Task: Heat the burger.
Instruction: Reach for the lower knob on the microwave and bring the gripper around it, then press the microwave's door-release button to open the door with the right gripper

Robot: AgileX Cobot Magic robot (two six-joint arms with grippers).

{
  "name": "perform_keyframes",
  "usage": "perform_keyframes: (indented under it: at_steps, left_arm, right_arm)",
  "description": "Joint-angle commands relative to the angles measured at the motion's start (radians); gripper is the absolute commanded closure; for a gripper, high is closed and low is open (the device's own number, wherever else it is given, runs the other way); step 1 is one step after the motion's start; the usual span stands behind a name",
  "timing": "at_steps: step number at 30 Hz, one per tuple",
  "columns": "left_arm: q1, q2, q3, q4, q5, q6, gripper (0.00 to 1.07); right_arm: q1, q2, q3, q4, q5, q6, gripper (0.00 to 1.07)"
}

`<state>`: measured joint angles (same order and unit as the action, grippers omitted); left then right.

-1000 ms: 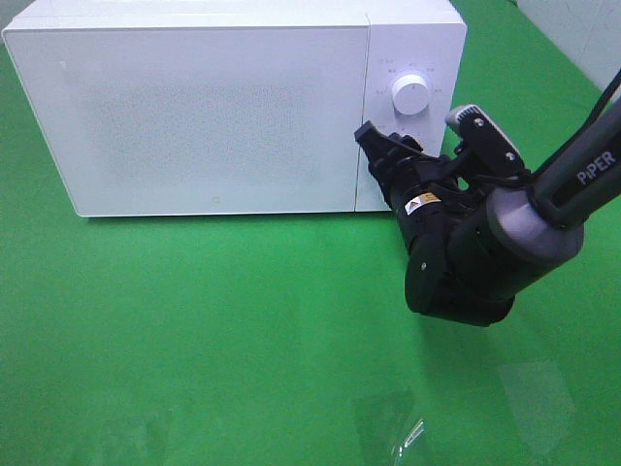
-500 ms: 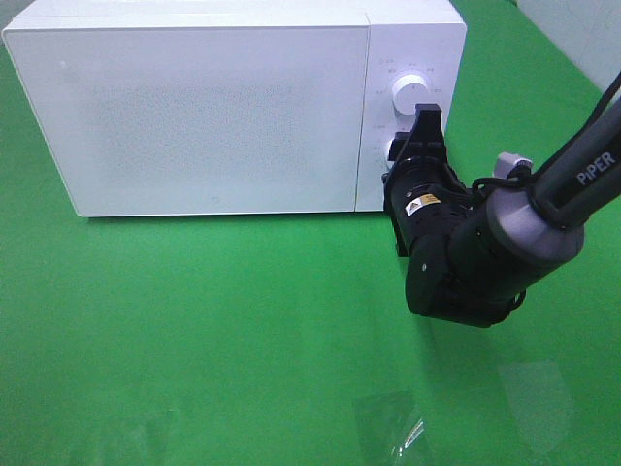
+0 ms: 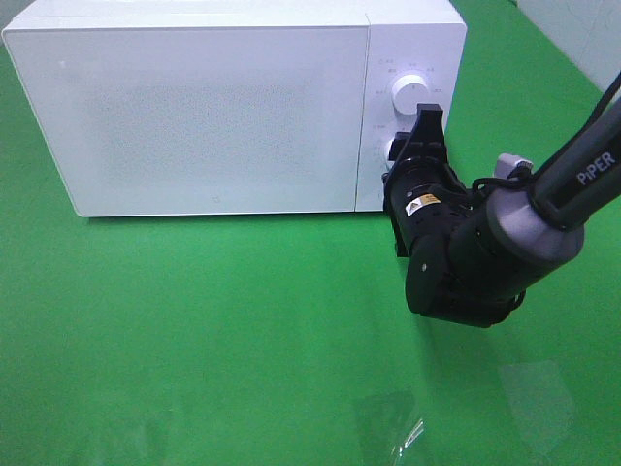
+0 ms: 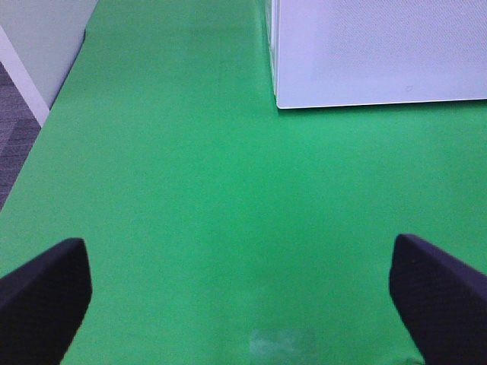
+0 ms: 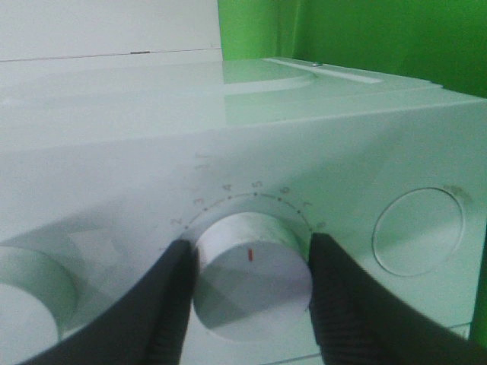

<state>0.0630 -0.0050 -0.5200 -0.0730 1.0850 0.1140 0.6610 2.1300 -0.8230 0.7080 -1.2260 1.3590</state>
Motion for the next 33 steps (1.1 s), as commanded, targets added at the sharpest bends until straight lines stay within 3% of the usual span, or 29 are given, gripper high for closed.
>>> perform_keyframes:
  at_steps: [1,10,17,22,33]
  left_arm:
    - [0.002,-0.018,0.002,-0.007,-0.014,-0.003,0.06]
    - [0.002,-0.018,0.002,-0.007,-0.014,-0.003,0.06]
    - [0.002,-0.018,0.002,-0.007,-0.014,-0.003,0.06]
    - [0.002,-0.018,0.002,-0.007,-0.014,-0.003,0.06]
    - [0.002,-0.018,0.002,-0.007,-0.014,-0.003,0.06]
  right_arm:
    - [0.001,-0.005,-0.024,-0.145,-0.045,-0.018,1.07]
    - [0.001,-0.005,-0.024,-0.102,-0.045,-0.026,0.9]
    - [0.001,-0.009,-0.023,0.015,-0.046,-0.089,0.59]
    - [0.001,-0.014,-0.023,0.057,-0.058,-0.139,0.46]
    - [0.016,-0.071,0.012,0.004,-0.031,-0.224,0.42]
